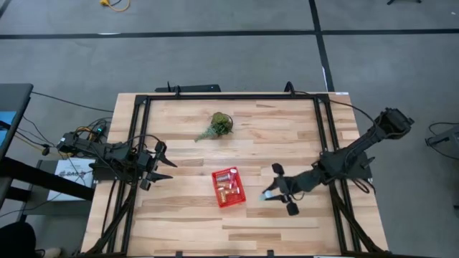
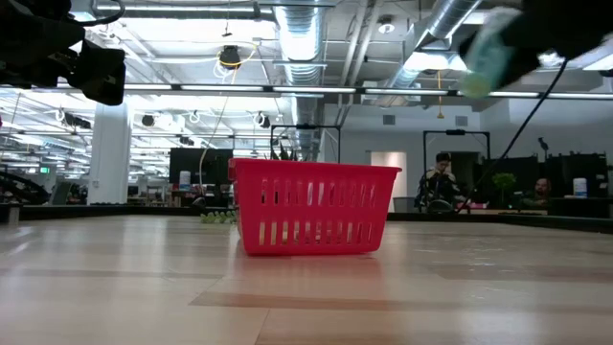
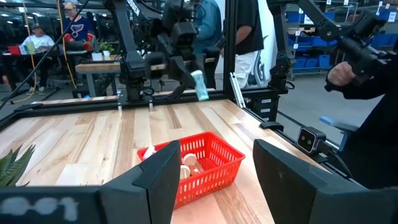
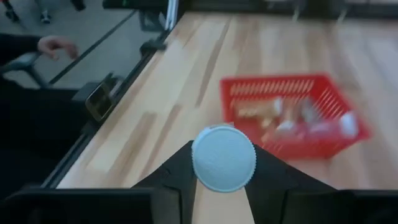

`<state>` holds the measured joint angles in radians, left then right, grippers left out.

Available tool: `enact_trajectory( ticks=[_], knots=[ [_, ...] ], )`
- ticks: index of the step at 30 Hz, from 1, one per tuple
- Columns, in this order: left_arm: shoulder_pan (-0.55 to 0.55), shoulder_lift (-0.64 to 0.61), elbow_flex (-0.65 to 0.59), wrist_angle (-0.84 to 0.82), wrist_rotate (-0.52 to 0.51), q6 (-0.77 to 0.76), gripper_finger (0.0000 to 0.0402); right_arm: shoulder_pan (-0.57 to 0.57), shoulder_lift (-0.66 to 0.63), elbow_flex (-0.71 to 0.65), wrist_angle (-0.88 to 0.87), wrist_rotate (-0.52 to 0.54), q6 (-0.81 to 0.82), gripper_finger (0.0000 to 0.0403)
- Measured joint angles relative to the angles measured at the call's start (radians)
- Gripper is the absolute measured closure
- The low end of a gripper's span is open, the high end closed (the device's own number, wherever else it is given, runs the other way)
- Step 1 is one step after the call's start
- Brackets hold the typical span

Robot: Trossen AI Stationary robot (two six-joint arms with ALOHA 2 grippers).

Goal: Pick and place pill bottles into a basket
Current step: Put the blue pill bottle into the red basket

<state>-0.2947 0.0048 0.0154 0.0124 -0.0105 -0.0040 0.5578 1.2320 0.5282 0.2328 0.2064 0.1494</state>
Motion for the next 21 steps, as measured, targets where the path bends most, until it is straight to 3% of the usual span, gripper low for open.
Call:
enact_trajectory(
  ticks=[10, 15, 21],
  knots=[
    [0.000, 0.000, 0.000, 0.000, 0.000, 0.000, 0.0210, -0.159, 0.012, 0.000, 0.157, -0.078, -0.157, 0.0293],
    [0.000, 0.000, 0.000, 0.000, 0.000, 0.000, 0.0210, -0.219, 0.122, 0.009, 0.311, -0.152, -0.186, 0.0294],
    [0.000, 0.000, 0.000, 0.000, 0.000, 0.000, 0.0210, -0.277, 0.294, 0.078, 0.353, -0.234, -0.187, 0.0293]
  ],
)
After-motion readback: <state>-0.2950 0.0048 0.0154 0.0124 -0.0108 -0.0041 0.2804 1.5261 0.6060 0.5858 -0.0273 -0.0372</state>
